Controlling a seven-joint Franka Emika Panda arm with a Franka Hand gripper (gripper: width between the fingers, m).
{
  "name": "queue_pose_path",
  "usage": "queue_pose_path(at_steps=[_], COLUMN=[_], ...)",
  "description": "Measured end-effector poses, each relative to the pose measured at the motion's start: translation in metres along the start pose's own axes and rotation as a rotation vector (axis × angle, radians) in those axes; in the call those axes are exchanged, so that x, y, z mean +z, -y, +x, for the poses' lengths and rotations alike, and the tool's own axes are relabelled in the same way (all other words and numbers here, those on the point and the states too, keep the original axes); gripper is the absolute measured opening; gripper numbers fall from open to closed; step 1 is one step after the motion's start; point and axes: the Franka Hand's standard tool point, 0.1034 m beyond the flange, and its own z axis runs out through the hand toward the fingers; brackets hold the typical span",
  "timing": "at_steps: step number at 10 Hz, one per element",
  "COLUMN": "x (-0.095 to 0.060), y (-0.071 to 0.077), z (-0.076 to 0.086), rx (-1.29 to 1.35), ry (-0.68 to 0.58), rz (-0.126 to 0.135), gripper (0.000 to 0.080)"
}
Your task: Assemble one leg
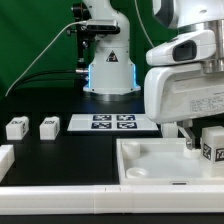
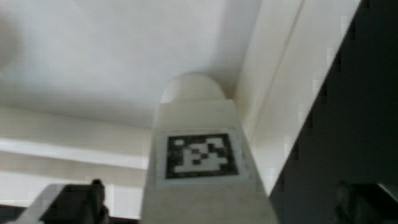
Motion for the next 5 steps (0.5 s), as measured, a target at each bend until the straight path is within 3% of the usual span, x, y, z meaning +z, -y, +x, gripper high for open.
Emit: queue_pose_path(at_steps=[1,3,5], x=[-0.0006,-0.0011,-0.0011], y=[-0.0025,-0.0046,-0.0046], z=[0.0001,0.0006,0.0007], rx=[0.004,0.007,0.018], ry=[0.004,0.004,0.004], rz=[0.001,0.000,0.000], gripper=[0.0623,0.0289,0.0292])
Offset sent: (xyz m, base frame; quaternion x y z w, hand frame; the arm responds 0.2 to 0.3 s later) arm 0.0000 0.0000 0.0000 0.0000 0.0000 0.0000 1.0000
